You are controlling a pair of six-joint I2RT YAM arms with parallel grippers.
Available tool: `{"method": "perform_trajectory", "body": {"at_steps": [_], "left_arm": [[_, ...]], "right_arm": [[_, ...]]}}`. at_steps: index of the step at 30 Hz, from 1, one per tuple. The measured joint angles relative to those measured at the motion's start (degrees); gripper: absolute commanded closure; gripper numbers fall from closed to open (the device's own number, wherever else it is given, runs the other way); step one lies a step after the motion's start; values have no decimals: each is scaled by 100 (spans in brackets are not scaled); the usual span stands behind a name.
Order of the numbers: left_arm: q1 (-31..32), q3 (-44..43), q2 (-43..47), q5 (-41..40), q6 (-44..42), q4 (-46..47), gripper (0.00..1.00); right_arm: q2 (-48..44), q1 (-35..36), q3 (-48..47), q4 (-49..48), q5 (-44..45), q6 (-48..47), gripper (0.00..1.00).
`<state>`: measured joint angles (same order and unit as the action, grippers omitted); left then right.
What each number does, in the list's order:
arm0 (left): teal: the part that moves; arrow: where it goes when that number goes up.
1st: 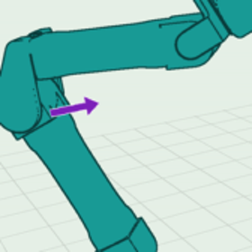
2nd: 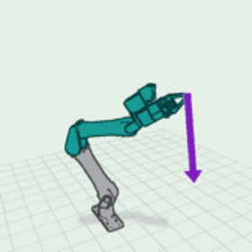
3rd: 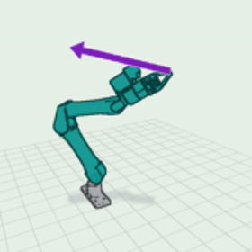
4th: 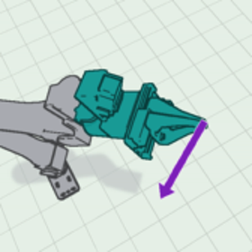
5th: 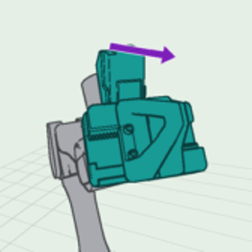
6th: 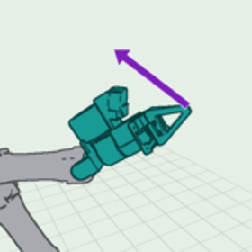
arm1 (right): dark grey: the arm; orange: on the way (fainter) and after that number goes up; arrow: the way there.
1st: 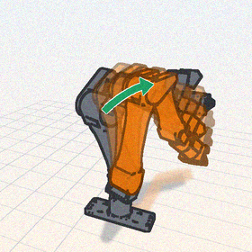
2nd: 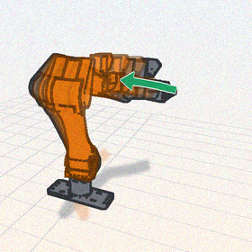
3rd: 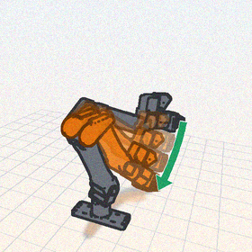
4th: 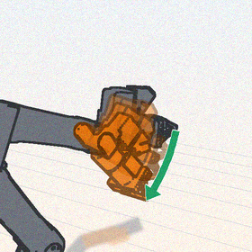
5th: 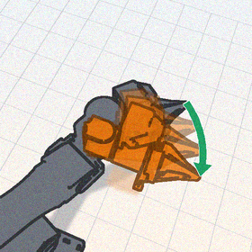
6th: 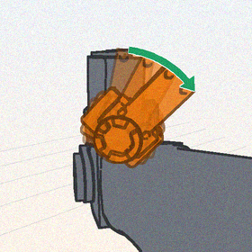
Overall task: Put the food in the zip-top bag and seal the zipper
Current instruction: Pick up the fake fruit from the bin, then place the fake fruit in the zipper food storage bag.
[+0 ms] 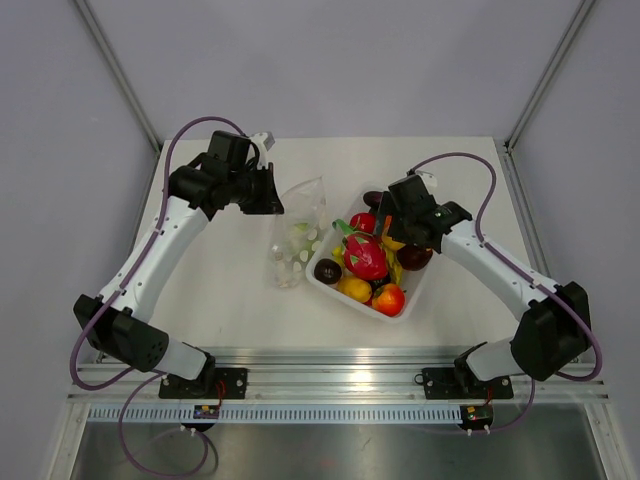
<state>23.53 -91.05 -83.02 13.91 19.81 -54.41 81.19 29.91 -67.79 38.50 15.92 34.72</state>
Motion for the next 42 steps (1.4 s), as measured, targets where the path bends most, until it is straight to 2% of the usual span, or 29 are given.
{"method": "perform_trajectory", "body": {"at_steps": [4,6,7,10,11,19,23,27,33,42], "left_arm": [[11,0,0,2,11,4,100],[22,0,0,2,13,4,100],[26,0,0,4,15,4,100],[42,0,0,4,13,4,100],[44,0,0,7,13,7,100],[55,0,0,48,13,9,100],[61,0,0,72,13,9,100],[61,7,2,96,13,15,100],[63,74,7,146,13,46,100],[66,83,81,186,13,48,100]], "right_arm": [[39,-2,70,-55,-59,-4,21],[48,-9,74,-70,-57,-26,31],[48,-13,76,-76,-55,-35,41],[48,-31,76,-107,-52,-28,58],[48,-31,76,-111,-52,-7,60],[-304,-31,-63,-46,-188,-7,60],[-448,44,-546,31,-302,-26,60],[-409,459,-1220,42,-299,-63,60],[197,1237,-2465,-125,-369,-149,60],[1633,1572,-3403,-328,-761,-190,56]]}}
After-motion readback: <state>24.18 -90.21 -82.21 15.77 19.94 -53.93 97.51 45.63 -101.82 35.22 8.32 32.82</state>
